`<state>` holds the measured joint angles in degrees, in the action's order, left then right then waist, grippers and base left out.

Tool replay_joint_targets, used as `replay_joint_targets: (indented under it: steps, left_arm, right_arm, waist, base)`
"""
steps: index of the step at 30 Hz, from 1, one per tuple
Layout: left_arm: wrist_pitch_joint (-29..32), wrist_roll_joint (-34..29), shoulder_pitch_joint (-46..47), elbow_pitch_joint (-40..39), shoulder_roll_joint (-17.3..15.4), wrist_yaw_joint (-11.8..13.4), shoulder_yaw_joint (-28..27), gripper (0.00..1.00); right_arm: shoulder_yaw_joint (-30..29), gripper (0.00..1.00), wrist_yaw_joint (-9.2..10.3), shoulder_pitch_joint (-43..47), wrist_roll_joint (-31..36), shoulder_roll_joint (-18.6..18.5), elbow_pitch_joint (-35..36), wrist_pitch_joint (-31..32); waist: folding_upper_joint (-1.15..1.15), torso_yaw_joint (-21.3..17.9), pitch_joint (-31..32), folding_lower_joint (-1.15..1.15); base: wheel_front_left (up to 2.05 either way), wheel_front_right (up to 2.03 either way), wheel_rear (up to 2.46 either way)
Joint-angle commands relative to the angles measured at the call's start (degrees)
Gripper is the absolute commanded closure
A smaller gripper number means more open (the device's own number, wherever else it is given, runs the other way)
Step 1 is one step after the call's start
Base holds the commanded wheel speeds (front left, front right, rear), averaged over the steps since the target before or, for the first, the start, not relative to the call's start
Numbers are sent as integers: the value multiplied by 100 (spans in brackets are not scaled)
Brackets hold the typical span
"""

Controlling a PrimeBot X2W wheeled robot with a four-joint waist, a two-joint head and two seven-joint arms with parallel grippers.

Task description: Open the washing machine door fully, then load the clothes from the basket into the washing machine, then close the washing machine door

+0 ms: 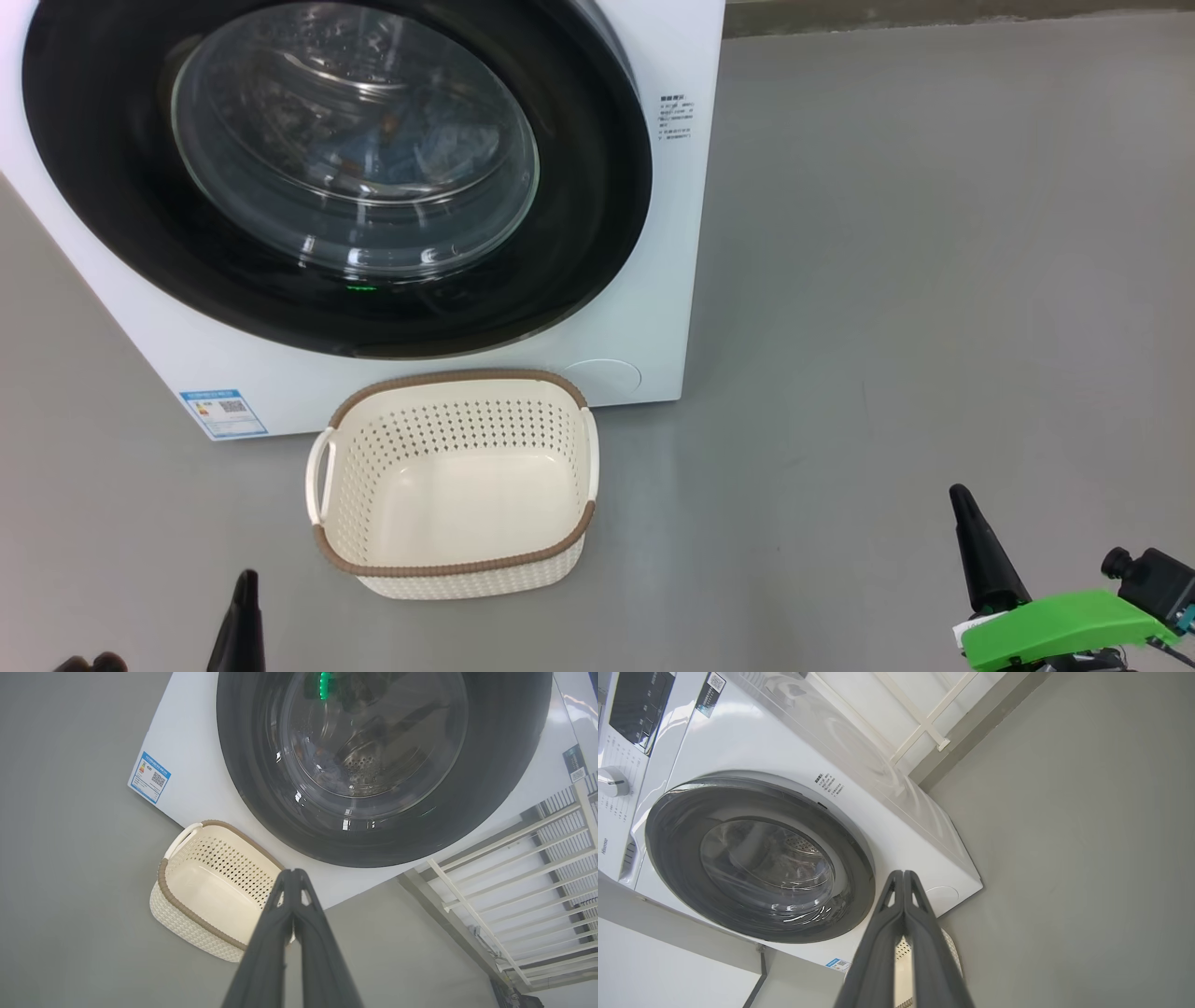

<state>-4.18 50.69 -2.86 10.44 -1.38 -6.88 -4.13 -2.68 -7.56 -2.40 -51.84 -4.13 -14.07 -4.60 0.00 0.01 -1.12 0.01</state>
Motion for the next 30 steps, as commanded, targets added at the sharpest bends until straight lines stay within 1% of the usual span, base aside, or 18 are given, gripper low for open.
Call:
replay_joint_targets:
  steps: [1,30]
  left_arm:
    - [50,192,315,-88,-106,-28,-121,100]
    - [538,2089,599,128,-127,-44,-178,100]
  right_arm:
    - [28,100,4,-225,-214,-34,122,37]
    - [-143,100,6,-296,-2068,22,67,529]
  waist:
    - [0,0,2,-1]
    - [0,0,47,-1]
  base:
    - [0,0,0]
    - [0,0,0]
